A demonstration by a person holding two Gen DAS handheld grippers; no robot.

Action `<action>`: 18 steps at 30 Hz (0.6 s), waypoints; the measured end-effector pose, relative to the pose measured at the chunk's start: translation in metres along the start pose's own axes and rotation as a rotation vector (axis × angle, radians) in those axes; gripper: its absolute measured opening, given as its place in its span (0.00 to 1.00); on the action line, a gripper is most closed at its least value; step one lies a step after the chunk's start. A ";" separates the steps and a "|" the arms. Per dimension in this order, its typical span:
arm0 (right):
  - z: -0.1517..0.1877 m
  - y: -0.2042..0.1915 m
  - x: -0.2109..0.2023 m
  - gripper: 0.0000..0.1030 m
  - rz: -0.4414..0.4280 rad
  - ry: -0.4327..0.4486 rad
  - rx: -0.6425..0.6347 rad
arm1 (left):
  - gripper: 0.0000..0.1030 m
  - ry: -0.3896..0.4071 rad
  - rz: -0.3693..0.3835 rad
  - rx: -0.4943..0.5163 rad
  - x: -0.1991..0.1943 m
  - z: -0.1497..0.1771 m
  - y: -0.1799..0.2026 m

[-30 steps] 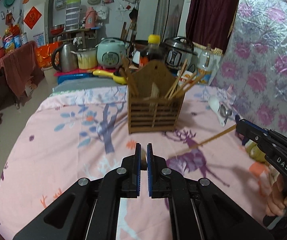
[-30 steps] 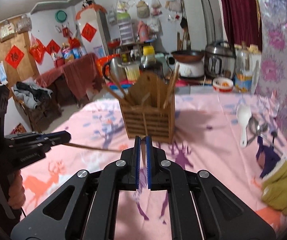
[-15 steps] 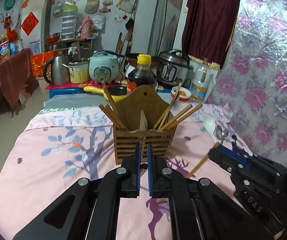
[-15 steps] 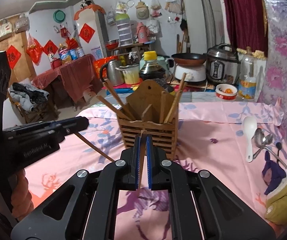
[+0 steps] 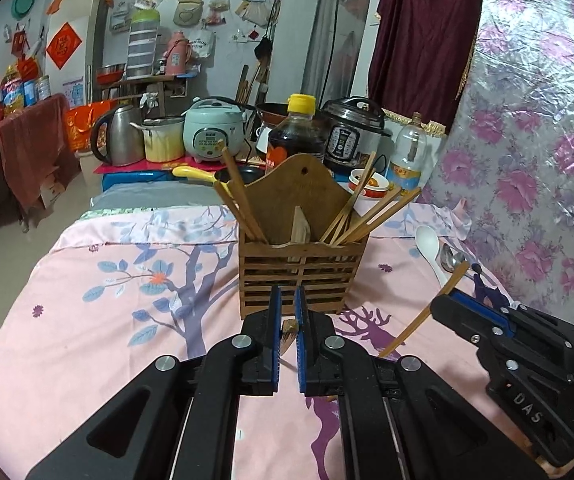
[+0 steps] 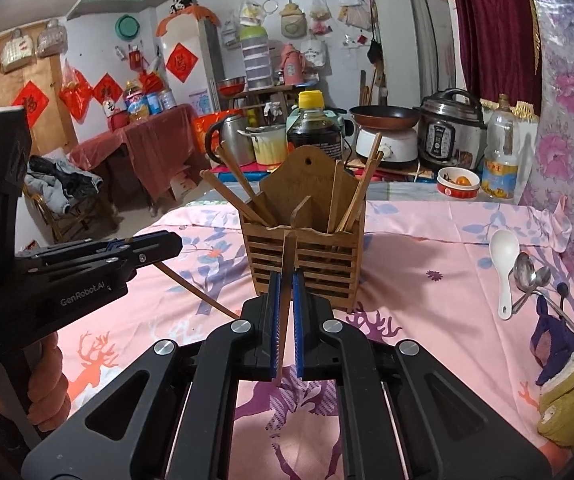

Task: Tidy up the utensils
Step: 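Lift the left tool's chopstick over the holder while the right tool carries its own, then lower both chopsticks into the holder and open both tools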

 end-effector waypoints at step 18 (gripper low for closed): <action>-0.007 0.011 -0.017 0.06 0.031 0.068 0.032 | 0.06 0.020 0.032 -0.057 -0.016 -0.011 -0.008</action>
Point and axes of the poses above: each gripper's, at about its wrist camera, not at the fingertips, and x roughly the way its jaws point, y to its right, z to its underside, the point moved 4 cm from there along x, roughly the way its jaws point, and after that the axes turned 3 degrees about z, right-handed, at the moved point
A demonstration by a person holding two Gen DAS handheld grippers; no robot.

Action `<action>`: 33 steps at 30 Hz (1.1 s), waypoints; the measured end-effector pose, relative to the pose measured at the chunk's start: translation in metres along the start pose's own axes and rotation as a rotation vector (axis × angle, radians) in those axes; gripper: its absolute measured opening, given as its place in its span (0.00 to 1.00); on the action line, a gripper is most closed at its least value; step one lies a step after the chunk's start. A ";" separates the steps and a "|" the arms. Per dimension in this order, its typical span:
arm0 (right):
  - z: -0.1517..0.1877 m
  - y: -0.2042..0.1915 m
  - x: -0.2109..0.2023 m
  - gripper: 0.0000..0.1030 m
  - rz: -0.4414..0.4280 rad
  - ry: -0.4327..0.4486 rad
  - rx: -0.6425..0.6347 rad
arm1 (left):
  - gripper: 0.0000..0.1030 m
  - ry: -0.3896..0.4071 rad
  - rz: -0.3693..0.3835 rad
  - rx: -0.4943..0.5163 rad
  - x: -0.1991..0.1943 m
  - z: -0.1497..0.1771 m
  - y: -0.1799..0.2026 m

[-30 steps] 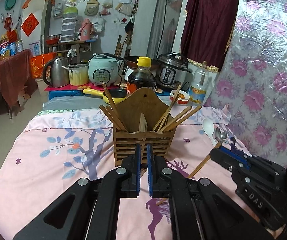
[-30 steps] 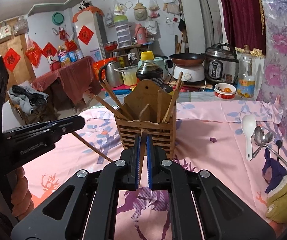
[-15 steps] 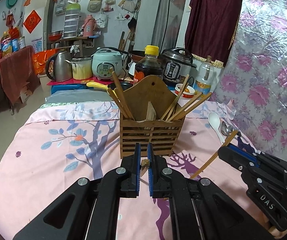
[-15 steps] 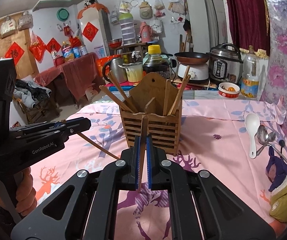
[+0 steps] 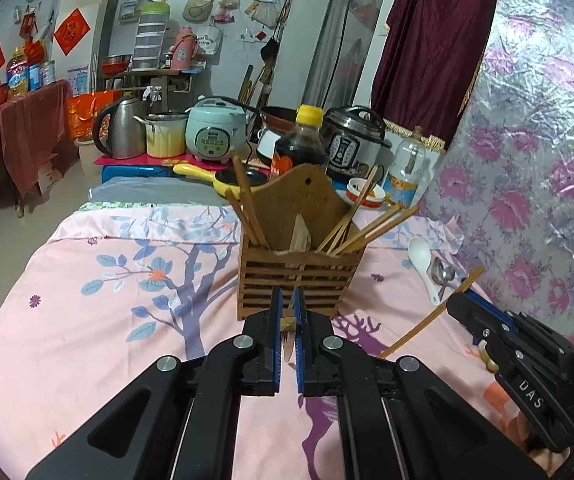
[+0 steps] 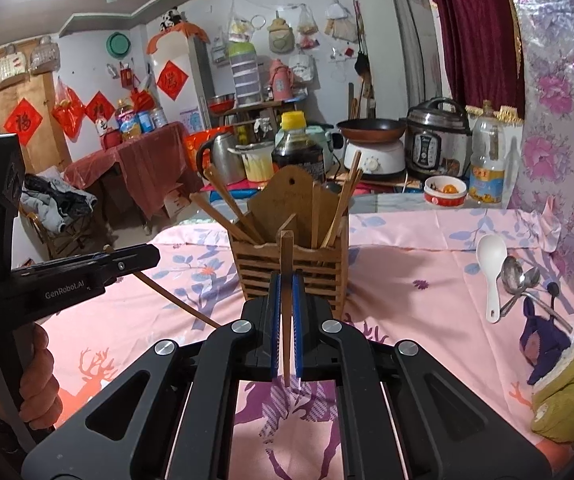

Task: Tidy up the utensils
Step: 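Lower both chopsticks into the holder and open both tools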

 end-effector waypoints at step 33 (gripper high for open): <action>-0.116 0.015 0.018 0.06 -0.043 0.295 0.120 | 0.06 0.173 -0.013 -0.020 0.027 -0.114 0.005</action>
Point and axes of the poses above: each gripper's, at about its wrist camera, not at the fingertips, and x roughly the way its jaws point, y to its right, z to its underside, the point moved 4 cm from there along x, roughly the way its jaws point, and after that the axes turned 3 degrees about z, right-handed, at the moved point
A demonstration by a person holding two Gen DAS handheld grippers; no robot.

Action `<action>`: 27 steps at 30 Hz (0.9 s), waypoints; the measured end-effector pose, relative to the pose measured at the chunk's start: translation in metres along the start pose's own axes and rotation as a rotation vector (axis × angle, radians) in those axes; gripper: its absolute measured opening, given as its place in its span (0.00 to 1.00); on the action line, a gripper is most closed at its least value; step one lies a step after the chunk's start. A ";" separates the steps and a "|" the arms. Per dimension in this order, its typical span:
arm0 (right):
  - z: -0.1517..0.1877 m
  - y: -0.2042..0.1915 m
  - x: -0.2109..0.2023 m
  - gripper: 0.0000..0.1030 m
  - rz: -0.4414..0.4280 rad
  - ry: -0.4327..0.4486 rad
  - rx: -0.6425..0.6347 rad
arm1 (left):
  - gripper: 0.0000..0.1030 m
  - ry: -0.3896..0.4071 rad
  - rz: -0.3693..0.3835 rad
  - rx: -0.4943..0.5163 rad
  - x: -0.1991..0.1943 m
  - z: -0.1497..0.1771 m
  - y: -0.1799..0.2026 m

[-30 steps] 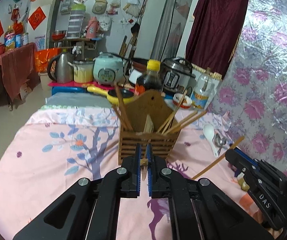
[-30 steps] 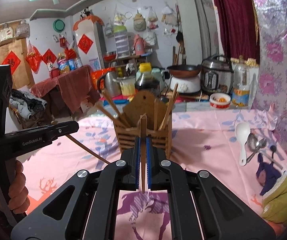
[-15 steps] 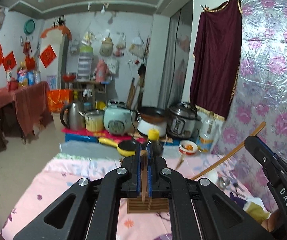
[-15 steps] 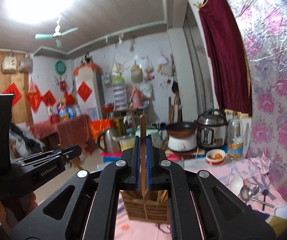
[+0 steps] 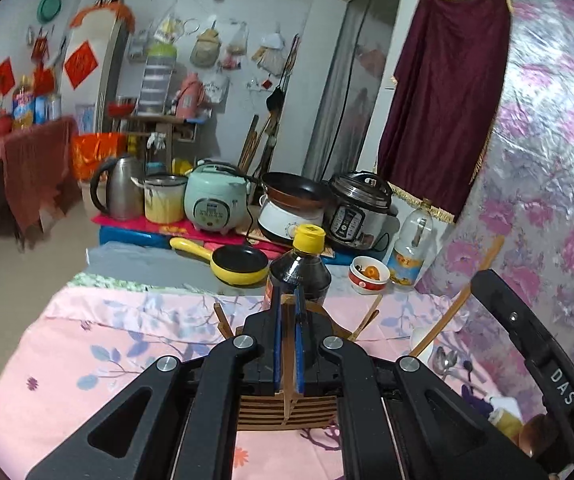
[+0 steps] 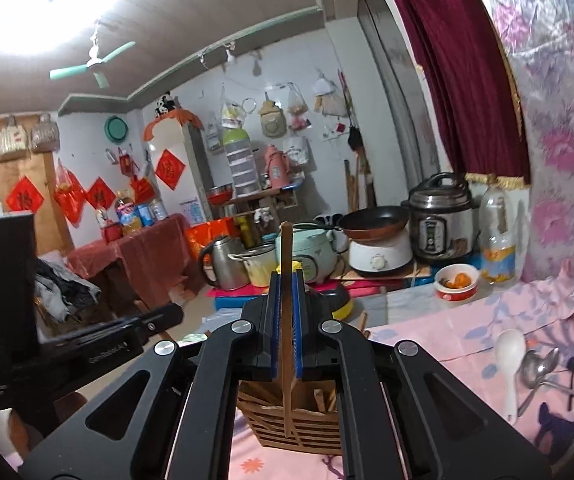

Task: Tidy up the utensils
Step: 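Lower both chopsticks into the holder and open both tools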

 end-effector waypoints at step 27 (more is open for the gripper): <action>0.026 -0.003 0.054 0.07 0.085 0.040 -0.092 | 0.06 0.017 -0.037 -0.027 0.044 -0.004 -0.017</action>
Point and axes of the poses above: each gripper's, at about its wrist camera, not at the fingertips, and x roughly the way its jaws point, y to its right, z to its underside, the point moved 4 cm from there along x, roughly the way its jaws point, and after that the axes turned 3 degrees about z, right-handed, at the moved point
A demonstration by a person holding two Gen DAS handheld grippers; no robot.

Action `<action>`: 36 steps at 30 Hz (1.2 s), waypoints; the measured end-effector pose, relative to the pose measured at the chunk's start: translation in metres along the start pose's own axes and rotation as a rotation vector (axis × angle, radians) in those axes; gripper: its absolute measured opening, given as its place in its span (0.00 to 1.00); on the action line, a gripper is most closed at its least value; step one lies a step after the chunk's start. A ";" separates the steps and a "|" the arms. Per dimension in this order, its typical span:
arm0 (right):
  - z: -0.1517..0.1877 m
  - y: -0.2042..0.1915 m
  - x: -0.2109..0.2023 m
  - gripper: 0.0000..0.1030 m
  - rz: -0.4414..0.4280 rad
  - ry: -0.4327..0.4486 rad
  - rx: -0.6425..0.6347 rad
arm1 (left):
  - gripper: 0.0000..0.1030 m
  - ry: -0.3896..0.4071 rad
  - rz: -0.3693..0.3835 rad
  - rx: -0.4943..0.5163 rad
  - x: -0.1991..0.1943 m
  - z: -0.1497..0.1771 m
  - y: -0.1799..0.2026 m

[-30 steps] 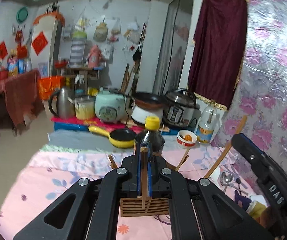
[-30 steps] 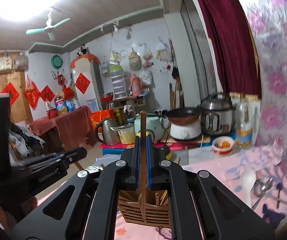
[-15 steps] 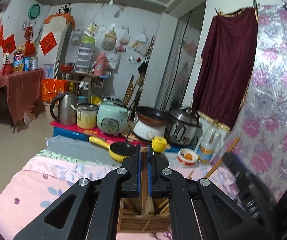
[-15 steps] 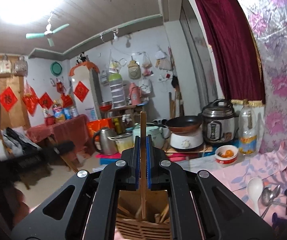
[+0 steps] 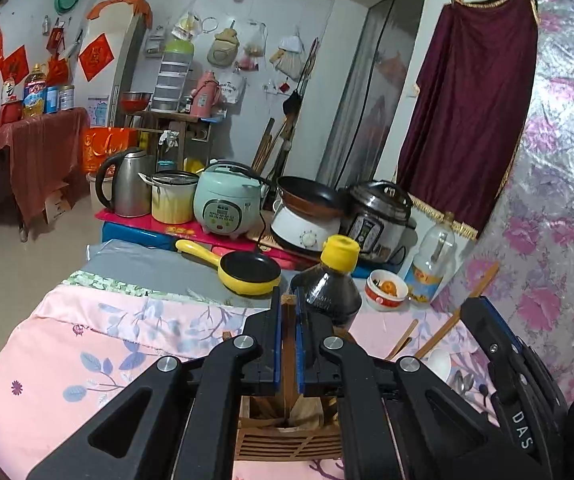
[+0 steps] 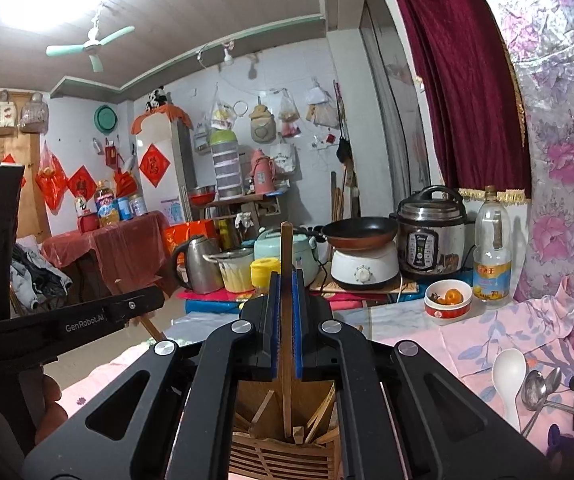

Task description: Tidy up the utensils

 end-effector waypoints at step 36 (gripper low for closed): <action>-0.016 0.022 -0.041 0.44 0.055 -0.025 0.040 | 0.89 0.137 -0.276 0.215 -0.055 0.017 0.041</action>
Point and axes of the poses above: each gripper's, at about its wrist camera, not at the fingertips, and x roughly the way its jaws point, y to its right, z to its underside, the point moved 4 cm from there along x, roughly the way its jaws point, and after that the axes turned 3 degrees about z, right-handed, at the moved point
